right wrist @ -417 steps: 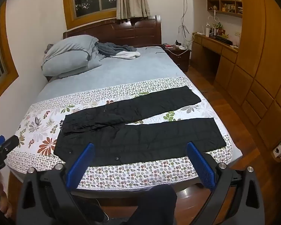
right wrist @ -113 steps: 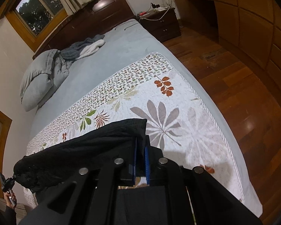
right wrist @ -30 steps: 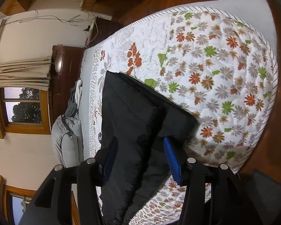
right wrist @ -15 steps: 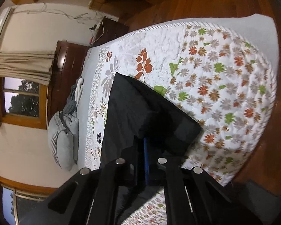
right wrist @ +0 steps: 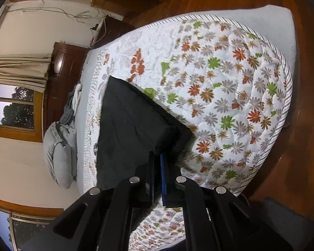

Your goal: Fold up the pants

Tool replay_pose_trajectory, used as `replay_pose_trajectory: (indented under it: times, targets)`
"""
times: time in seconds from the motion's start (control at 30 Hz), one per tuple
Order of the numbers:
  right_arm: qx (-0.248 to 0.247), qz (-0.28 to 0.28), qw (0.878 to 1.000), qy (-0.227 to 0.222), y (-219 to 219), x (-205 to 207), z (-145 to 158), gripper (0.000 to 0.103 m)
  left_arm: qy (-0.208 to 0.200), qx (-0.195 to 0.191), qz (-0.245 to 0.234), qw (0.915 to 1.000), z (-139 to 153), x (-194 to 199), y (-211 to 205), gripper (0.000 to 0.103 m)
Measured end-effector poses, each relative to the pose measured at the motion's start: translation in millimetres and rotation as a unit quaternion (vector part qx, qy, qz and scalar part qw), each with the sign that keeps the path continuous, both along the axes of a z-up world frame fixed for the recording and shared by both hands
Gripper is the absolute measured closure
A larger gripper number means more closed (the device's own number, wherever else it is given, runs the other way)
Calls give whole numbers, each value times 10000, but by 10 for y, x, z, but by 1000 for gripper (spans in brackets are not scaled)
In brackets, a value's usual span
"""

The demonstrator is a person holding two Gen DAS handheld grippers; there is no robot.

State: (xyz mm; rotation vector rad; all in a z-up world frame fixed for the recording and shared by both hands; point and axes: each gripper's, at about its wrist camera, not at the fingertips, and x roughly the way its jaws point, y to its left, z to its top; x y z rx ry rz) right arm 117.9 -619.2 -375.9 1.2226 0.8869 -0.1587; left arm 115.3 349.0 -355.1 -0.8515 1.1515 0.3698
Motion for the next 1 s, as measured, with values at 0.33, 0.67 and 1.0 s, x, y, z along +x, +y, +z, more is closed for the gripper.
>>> replay_pose_trajectory:
  times: [0.33,0.67,1.0]
  targets:
    - [-330,-266,9989,-189,-125,-185,264,68,-73,599,-69,9982,287,-195,76,32]
    - [-417,155,9981,-430,133,26,393,70,-548,1759,-910,9787,686,70,-225,19]
    - [-179,146,9997,-127,98,169,114,82,347,1727,-1086,9784,18,372,-369,9]
